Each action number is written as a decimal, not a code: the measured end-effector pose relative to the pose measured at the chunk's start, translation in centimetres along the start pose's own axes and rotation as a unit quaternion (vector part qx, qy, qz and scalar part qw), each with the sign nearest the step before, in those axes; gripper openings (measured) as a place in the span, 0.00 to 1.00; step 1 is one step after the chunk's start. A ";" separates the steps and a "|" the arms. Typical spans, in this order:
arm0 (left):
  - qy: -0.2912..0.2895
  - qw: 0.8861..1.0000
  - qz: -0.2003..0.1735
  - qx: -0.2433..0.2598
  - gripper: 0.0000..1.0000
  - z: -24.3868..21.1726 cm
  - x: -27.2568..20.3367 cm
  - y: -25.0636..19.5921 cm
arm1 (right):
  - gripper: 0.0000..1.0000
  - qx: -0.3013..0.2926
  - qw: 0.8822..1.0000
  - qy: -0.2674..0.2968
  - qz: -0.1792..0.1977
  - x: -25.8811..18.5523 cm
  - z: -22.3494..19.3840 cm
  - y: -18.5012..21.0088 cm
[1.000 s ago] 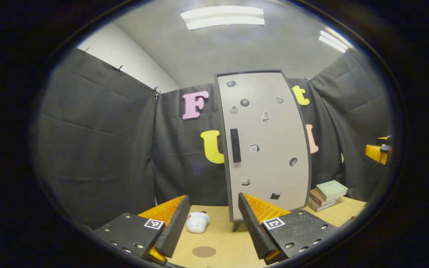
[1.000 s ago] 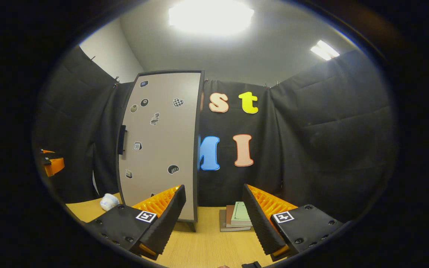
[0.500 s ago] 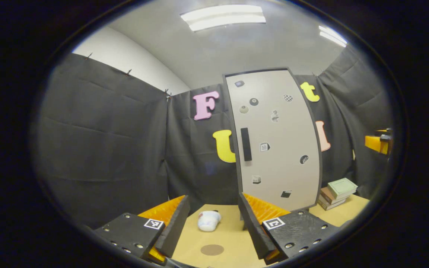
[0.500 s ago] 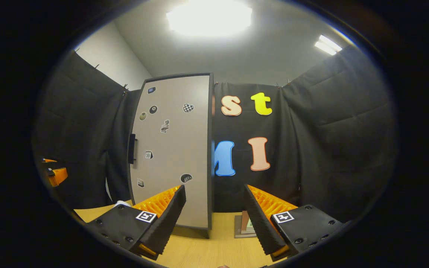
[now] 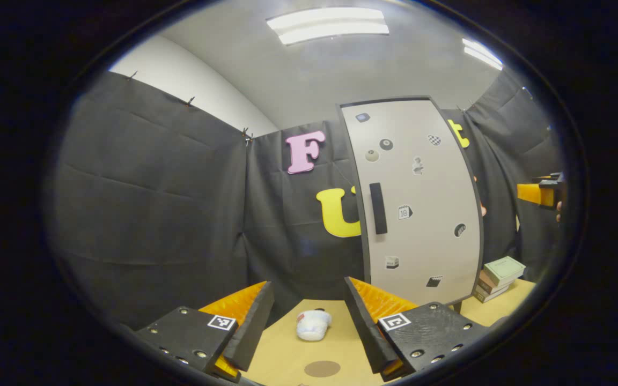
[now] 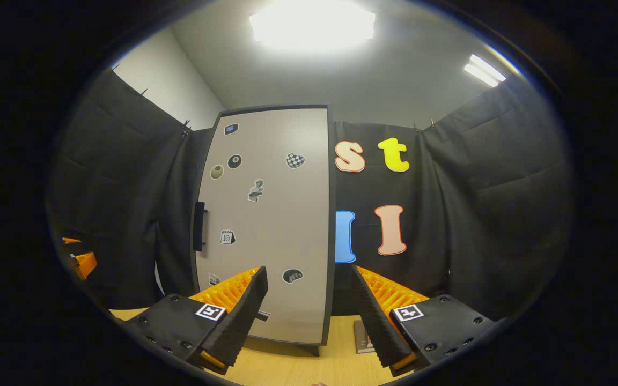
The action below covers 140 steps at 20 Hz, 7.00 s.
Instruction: Open the cabinet door with the right hand, grasp the bottle in the cabinet with the left hand and place it on the coaster, then close the cabinet door with the right hand.
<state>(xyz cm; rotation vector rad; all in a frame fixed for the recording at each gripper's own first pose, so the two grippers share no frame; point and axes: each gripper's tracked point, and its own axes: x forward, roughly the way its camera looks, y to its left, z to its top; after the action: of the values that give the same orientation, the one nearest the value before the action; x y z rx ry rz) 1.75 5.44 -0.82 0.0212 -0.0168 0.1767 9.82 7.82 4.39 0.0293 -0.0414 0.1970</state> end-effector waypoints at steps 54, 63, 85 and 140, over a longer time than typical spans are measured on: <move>0.102 0.985 0.141 0.025 0.80 -14.0 6.2 30.9 | 0.12 0.034 0.991 0.124 0.033 24.0 -2.3 27.0; 0.084 0.991 0.100 0.024 0.80 -12.4 6.3 29.7 | 0.12 0.038 0.986 0.134 0.094 21.9 -2.0 26.9; 0.061 0.997 0.018 0.046 0.80 -5.4 0.5 14.4 | 0.12 0.045 0.966 0.151 0.206 18.9 -1.2 23.8; 0.003 0.993 -0.119 0.014 0.81 4.5 -6.2 -15.0 | 0.10 0.038 0.985 0.114 0.121 9.5 -0.7 3.1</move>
<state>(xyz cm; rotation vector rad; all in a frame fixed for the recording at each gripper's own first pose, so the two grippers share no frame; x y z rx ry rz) -1.79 -10.50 3.29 0.0510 -0.0055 -0.0623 18.53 12.69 4.20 0.0786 0.1920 0.4430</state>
